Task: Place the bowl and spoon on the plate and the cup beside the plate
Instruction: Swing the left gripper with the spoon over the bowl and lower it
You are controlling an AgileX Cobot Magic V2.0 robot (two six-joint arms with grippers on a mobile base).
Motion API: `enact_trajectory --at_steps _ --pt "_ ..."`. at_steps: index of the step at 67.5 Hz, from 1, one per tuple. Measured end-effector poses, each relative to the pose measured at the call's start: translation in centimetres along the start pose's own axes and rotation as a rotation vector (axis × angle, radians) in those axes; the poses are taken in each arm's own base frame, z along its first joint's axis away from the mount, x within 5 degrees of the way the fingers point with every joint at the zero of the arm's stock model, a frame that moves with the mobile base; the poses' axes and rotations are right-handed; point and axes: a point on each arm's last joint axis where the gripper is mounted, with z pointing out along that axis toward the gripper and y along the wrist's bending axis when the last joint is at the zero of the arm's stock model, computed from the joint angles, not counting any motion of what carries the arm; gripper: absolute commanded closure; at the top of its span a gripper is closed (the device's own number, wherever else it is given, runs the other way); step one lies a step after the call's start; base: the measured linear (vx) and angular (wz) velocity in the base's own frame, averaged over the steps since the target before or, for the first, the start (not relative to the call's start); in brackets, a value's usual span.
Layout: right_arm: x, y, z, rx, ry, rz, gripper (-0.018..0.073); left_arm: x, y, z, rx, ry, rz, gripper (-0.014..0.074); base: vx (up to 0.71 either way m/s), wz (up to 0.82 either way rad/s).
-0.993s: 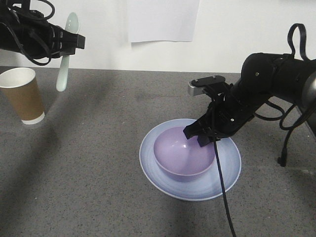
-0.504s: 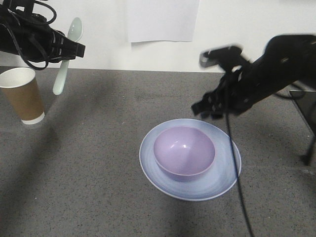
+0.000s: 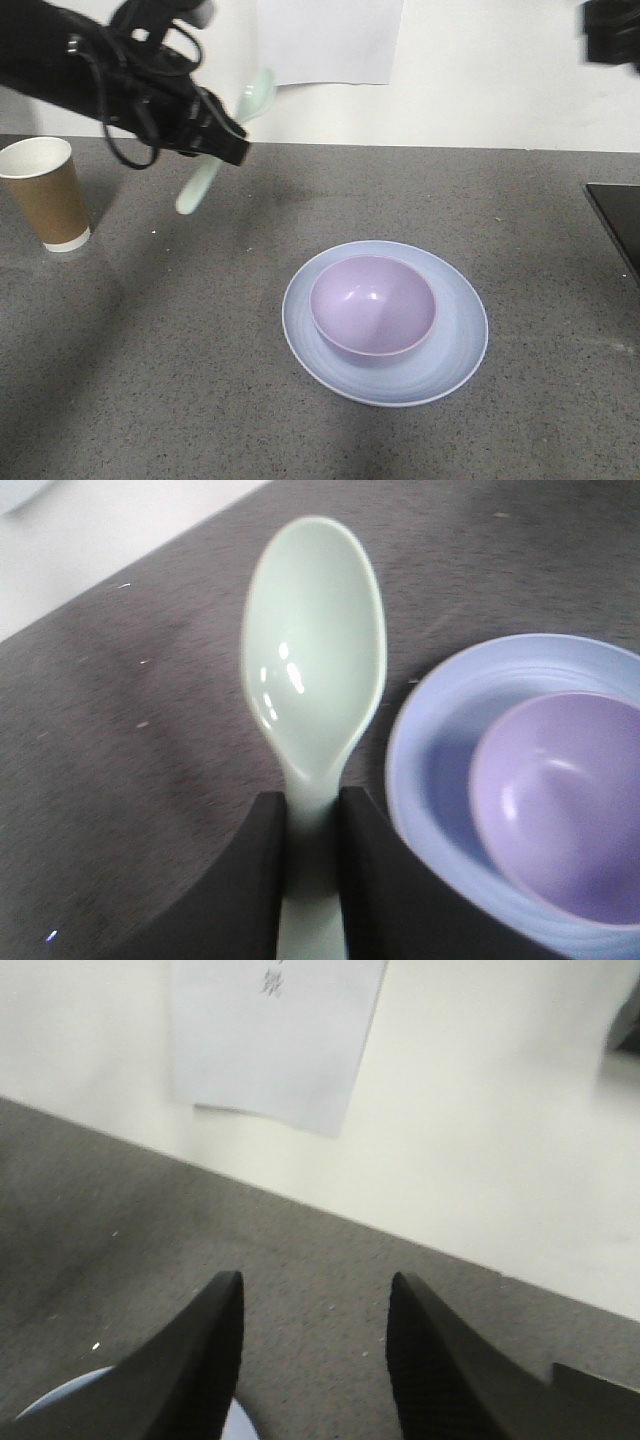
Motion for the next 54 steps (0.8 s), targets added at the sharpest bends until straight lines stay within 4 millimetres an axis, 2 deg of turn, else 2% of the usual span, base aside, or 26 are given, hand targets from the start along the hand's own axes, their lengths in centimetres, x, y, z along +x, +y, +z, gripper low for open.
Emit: enact_trajectory --at_steps 10,19,33,47,54 --pt "-0.5 -1.5 -3.7 0.123 -0.083 0.015 0.0577 -1.4 -2.1 2.5 0.089 0.075 0.057 0.06 0.0 0.0" --pt "-0.1 -2.4 -5.5 0.201 -0.057 0.001 0.057 -1.7 -3.7 5.5 0.146 0.195 0.121 0.0597 0.0 0.0" --pt "0.7 -3.0 -6.9 0.255 0.001 -0.002 0.0568 -1.7 -6.2 9.2 0.134 0.331 0.224 0.0596 0.0 0.0" --pt "0.8 -3.0 -7.2 0.259 0.01 0.002 0.0566 -1.2 -9.5 11.2 0.16 0.378 0.294 0.0594 0.0 0.0" --pt "0.9 -3.0 -7.2 0.26 0.018 0.003 0.0566 -1.1 -10.7 11.4 0.165 0.385 0.295 0.0593 0.0 0.0"
